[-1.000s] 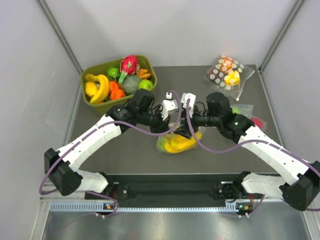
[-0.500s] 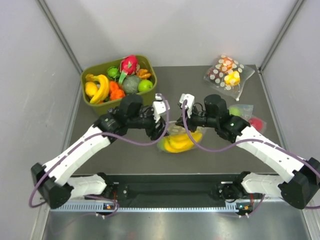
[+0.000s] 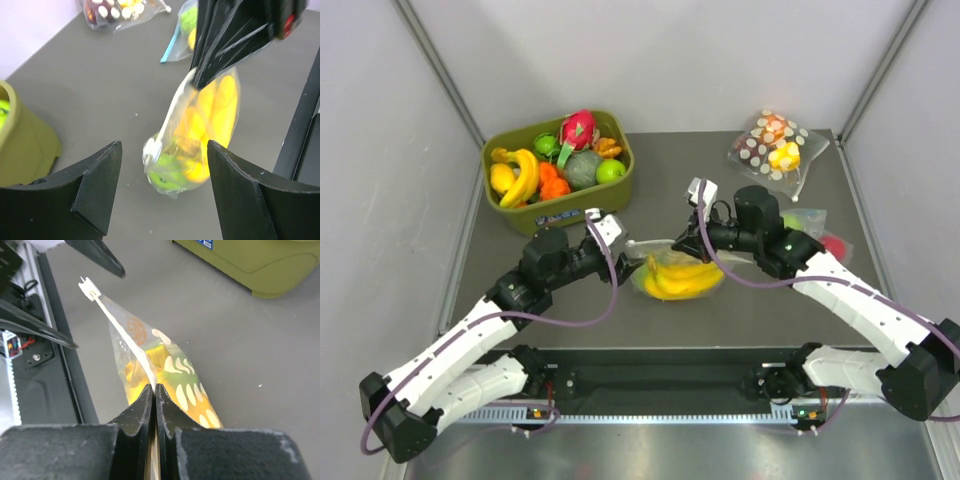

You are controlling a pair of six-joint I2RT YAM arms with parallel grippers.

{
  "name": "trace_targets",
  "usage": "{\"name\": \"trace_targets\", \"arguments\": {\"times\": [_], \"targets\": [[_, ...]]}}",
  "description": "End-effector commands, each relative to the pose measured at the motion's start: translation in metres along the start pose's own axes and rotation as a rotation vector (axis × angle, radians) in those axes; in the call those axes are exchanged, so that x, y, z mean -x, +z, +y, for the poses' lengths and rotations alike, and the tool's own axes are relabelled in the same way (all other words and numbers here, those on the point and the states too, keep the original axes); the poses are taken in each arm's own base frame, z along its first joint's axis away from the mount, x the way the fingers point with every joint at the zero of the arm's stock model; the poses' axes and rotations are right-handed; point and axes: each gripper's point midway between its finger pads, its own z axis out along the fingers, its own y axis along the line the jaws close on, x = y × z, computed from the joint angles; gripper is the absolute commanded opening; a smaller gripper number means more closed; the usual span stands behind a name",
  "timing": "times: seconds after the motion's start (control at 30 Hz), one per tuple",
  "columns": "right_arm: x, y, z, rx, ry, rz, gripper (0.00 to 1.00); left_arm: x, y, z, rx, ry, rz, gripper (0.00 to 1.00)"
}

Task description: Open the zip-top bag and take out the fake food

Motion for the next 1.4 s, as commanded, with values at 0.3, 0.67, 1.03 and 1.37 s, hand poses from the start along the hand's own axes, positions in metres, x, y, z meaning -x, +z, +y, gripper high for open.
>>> {"name": "trace_targets", "arguments": {"times": [0.3,0.67,1.03,1.37], "targets": [[0.063,-0.026,0.019,0.105,0.007,-0.188,0.0,0.019,0.01,0.004,-0.095,-0.076,-0.192,0.72],[0.059,-0.026,0.014,0.126,0.045,-0.19,0.0,0.011,0.014,-0.01,-0.209,-0.123,-0.191,0.19],[0.088,-0.045,0.04,0.163,-0.205,-0.266,0.6,0.006,0.013,-0.044,-0.471,-0.188,-0.089,0.0],[0.09,-0.025,0.074,0.23,-0.298,-0.224,0.43,0.012,0.018,-0.045,-0.516,-0.197,-0.046,0.0]]}}
